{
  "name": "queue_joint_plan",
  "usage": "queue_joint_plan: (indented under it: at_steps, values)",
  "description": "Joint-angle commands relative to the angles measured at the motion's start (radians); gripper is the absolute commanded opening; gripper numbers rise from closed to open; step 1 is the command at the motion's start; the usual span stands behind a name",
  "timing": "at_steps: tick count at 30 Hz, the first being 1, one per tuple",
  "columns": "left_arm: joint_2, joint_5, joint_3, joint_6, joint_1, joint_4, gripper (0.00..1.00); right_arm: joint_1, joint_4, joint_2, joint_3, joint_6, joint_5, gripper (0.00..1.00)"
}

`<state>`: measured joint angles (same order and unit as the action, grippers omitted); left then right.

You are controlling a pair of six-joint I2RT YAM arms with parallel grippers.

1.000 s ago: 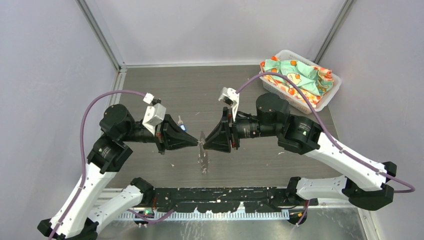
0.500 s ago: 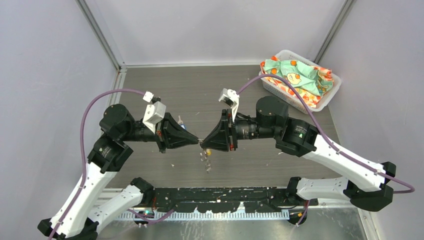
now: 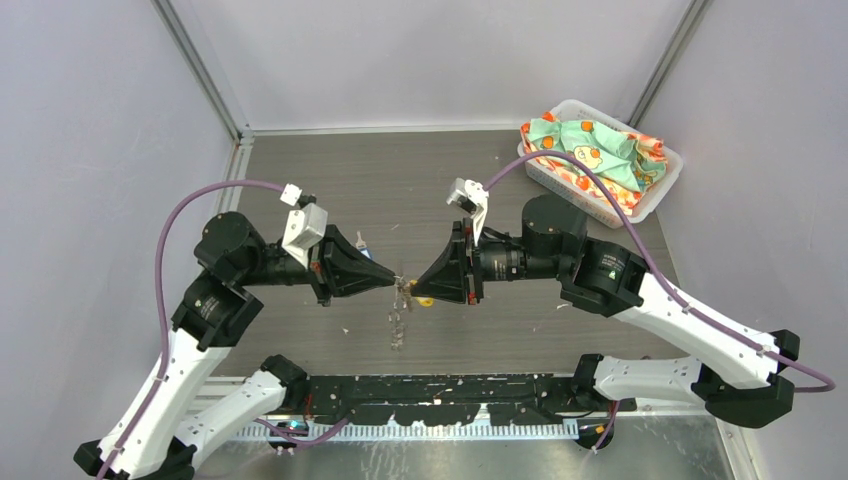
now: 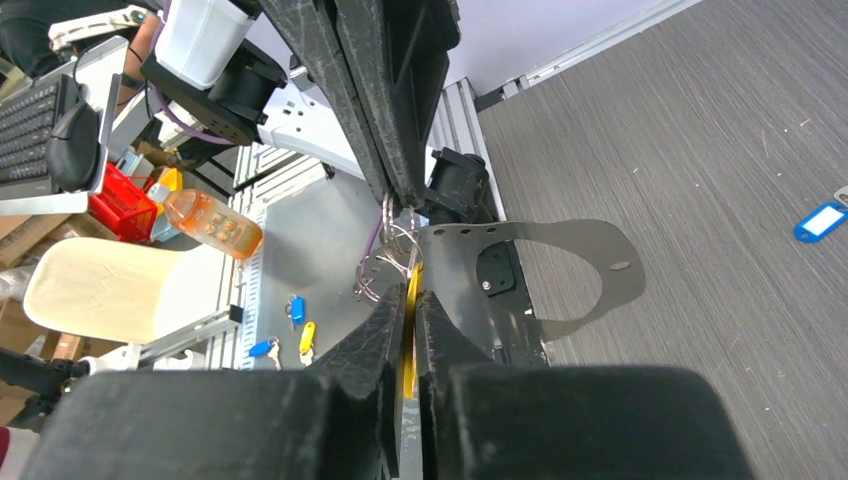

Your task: Put the keys on the keyring

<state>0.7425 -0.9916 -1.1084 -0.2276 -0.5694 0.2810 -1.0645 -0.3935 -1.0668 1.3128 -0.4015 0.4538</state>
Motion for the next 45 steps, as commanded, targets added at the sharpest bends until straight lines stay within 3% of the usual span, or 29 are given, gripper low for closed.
queue_joint_plan:
  at_steps: [1, 4, 29, 39, 42, 45]
  values:
    - [-0.014, 0.026, -0.011, 0.013, -0.003, -0.051, 0.00, 0.000, -0.010, 0.010, 0.010, -0.005, 0.002, 0.05]
    - [-0.016, 0.034, -0.010, 0.019, -0.003, -0.049, 0.00, 0.000, -0.016, 0.014, 0.010, -0.004, 0.004, 0.01]
    - [-0.030, 0.076, -0.012, 0.045, -0.003, -0.054, 0.00, 0.000, -0.127, -0.056, 0.028, 0.001, 0.031, 0.03]
    - [-0.033, 0.073, -0.006, 0.042, -0.004, -0.052, 0.00, -0.002, -0.288, -0.053, 0.192, 0.131, -0.084, 0.40]
    - [-0.033, 0.073, -0.004, 0.042, -0.004, -0.051, 0.00, 0.000, -0.236, -0.026, 0.188, 0.173, -0.104, 0.58]
    - [-0.030, 0.074, -0.005, 0.038, -0.004, -0.051, 0.00, 0.000, -0.113, 0.003, 0.127, 0.192, -0.105, 0.63]
